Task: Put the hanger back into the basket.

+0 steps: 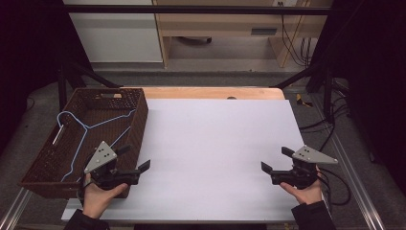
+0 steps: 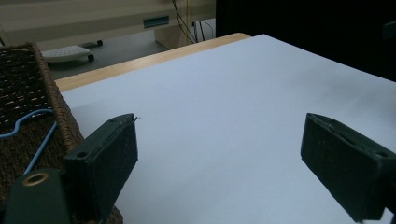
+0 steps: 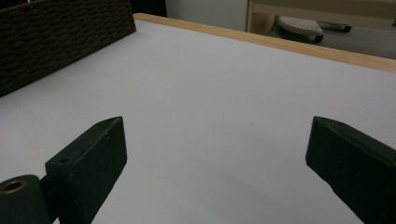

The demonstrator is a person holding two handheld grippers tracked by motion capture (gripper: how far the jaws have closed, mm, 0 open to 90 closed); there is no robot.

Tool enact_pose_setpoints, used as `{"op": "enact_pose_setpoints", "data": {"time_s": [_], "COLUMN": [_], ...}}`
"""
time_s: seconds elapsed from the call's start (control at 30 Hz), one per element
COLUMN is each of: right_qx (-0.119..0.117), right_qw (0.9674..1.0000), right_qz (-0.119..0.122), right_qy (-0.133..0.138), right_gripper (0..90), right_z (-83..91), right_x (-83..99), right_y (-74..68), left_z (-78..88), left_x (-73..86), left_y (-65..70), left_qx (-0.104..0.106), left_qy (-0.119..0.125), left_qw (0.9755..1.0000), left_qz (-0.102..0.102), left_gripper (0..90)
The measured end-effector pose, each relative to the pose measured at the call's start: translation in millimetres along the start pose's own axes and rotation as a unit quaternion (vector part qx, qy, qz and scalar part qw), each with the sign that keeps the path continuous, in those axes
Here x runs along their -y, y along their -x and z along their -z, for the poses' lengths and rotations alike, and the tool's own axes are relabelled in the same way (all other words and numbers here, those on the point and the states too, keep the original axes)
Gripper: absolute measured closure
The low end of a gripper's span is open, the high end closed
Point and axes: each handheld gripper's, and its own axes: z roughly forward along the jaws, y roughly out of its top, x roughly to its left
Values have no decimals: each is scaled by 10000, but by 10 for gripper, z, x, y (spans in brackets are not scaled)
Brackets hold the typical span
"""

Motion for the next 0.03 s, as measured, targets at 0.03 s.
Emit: {"op": "enact_pose_setpoints", "data": {"time_s": [0.03], "right_qx": [8], "right_qw": [10000], "right_qz": [-4], "right_qy": [7], "right_gripper": [60], "right_z": [5], "right_x": [-1], "right_y": [3], "left_z": [-11], "left_x": [10], "left_y": [9], "left_qx": [2], "left_qy": [2], "left_qw": [10000], "left_qz": [-13], "left_gripper": [106]}}
